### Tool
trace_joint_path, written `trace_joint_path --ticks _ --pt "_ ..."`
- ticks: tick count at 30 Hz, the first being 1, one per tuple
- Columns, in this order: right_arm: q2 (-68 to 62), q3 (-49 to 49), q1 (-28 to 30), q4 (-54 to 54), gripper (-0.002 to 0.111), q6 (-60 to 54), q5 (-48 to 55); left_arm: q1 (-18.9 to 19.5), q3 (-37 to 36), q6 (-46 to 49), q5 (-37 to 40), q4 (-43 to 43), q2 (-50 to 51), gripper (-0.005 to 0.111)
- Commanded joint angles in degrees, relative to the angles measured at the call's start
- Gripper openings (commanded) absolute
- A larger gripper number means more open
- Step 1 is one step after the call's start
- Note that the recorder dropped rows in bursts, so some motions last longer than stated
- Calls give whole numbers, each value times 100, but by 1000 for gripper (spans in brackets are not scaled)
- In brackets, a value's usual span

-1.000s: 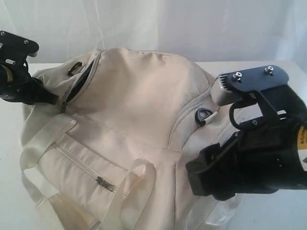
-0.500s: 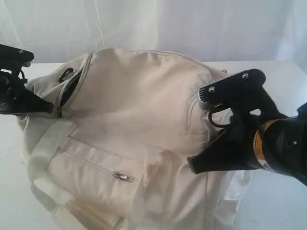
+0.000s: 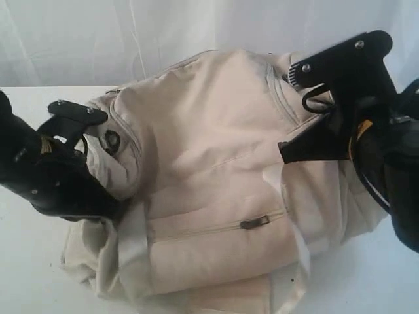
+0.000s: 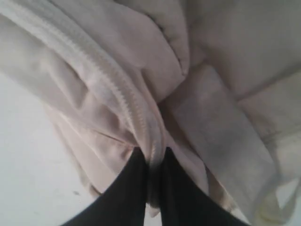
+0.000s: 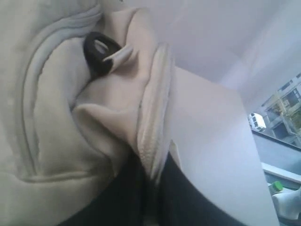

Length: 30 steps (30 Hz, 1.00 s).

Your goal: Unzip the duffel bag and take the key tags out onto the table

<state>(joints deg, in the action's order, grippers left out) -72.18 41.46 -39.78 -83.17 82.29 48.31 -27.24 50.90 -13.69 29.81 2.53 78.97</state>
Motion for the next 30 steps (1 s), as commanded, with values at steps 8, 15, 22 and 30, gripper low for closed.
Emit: trace_joint_path --ticks 8,15,22,30 --pt "-740 683 742 -1295 0 263 -407 -2002 -514 158 437 -1450 -1240 0" --pt "-756 810 843 -754 1 292 -225 -2067 -514 19 -422 -725 -1607 4" --pt "-262 810 843 130 35 -326 -638 -1591 -187 -636 -553 969 -1793 74" --pt "280 810 820 2768 61 -2020 -2312 -996 319 -1160 -65 2595 -1780 94"
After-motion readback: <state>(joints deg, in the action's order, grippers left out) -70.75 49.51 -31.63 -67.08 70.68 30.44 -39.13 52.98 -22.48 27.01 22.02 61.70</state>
